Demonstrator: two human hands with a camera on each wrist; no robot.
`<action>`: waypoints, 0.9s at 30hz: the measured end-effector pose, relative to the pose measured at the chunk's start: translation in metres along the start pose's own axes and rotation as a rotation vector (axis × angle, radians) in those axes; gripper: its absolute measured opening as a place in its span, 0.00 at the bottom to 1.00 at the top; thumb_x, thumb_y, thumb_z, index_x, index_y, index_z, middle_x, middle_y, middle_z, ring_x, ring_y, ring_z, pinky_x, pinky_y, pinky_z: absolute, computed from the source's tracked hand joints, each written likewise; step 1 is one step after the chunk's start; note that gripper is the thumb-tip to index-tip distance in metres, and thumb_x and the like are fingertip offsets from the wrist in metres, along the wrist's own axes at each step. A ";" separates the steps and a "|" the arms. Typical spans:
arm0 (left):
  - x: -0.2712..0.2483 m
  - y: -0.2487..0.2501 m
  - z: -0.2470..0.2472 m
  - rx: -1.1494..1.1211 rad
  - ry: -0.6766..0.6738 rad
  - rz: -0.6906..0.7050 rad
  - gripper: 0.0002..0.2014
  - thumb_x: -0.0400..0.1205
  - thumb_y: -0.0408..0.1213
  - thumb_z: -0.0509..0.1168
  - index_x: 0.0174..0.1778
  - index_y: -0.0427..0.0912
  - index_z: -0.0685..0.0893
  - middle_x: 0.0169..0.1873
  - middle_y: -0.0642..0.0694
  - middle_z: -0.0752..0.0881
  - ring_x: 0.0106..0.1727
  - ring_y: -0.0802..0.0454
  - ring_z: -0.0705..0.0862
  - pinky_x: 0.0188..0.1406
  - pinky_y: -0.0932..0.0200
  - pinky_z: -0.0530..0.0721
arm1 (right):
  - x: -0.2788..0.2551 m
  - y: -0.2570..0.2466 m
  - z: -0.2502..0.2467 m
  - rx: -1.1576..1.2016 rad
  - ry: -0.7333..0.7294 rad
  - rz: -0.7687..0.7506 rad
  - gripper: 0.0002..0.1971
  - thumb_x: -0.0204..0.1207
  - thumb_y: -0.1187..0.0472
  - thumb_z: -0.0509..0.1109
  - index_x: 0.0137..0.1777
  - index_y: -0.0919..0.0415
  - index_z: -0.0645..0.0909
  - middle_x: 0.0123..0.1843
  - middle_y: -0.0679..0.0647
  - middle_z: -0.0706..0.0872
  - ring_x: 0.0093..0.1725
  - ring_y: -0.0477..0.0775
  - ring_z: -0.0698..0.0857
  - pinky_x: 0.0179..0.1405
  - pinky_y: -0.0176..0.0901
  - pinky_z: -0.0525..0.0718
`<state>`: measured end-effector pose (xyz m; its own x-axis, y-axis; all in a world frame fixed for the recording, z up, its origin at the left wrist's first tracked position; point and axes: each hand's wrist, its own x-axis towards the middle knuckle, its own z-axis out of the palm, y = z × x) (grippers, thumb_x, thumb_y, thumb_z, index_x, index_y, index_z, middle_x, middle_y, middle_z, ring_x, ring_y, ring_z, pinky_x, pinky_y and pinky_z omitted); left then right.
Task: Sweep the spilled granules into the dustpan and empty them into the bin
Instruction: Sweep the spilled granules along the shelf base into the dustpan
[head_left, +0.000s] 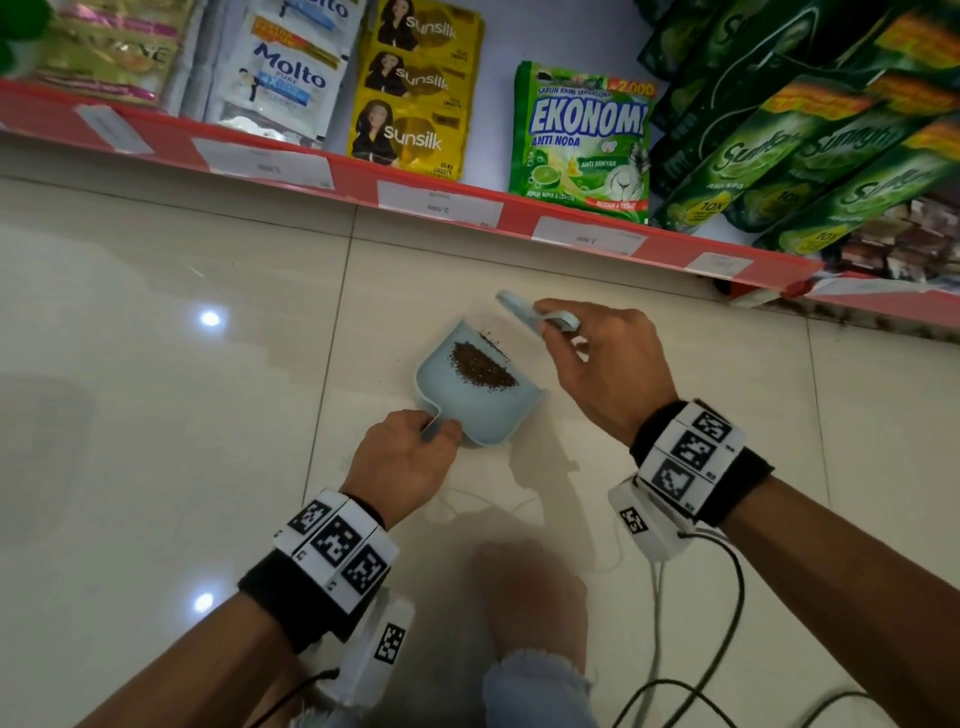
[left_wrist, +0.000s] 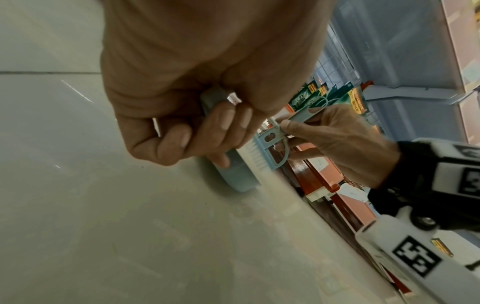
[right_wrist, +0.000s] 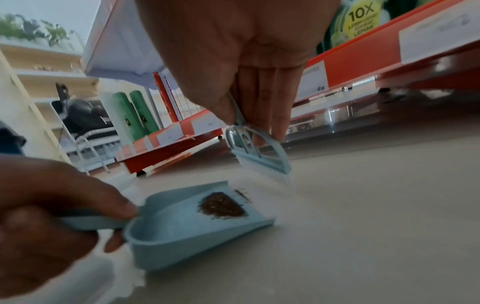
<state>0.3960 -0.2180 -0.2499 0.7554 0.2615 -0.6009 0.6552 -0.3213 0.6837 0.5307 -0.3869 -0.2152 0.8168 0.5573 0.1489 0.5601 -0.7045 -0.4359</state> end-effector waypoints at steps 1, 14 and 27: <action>0.000 0.000 0.000 -0.003 0.001 0.003 0.21 0.85 0.48 0.61 0.46 0.31 0.87 0.39 0.36 0.89 0.44 0.40 0.87 0.48 0.48 0.84 | 0.003 0.003 0.000 -0.068 -0.027 0.011 0.11 0.82 0.58 0.66 0.59 0.54 0.87 0.52 0.54 0.93 0.43 0.61 0.90 0.41 0.55 0.89; 0.001 -0.012 -0.003 -0.146 0.028 -0.011 0.14 0.80 0.47 0.65 0.39 0.40 0.87 0.25 0.49 0.79 0.35 0.49 0.79 0.41 0.52 0.79 | -0.007 0.013 0.002 0.080 0.138 0.021 0.13 0.81 0.63 0.71 0.64 0.62 0.87 0.58 0.58 0.91 0.42 0.54 0.92 0.44 0.50 0.93; -0.004 -0.038 -0.023 -0.192 0.129 0.022 0.13 0.77 0.51 0.65 0.33 0.47 0.86 0.18 0.56 0.77 0.30 0.53 0.78 0.37 0.54 0.78 | 0.055 0.042 0.026 -0.248 -0.058 0.099 0.18 0.77 0.71 0.65 0.65 0.60 0.86 0.49 0.70 0.90 0.45 0.74 0.88 0.44 0.63 0.87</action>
<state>0.3685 -0.1861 -0.2641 0.7568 0.3747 -0.5355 0.6199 -0.1519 0.7698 0.5955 -0.3741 -0.2481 0.8638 0.5001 0.0620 0.5009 -0.8387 -0.2136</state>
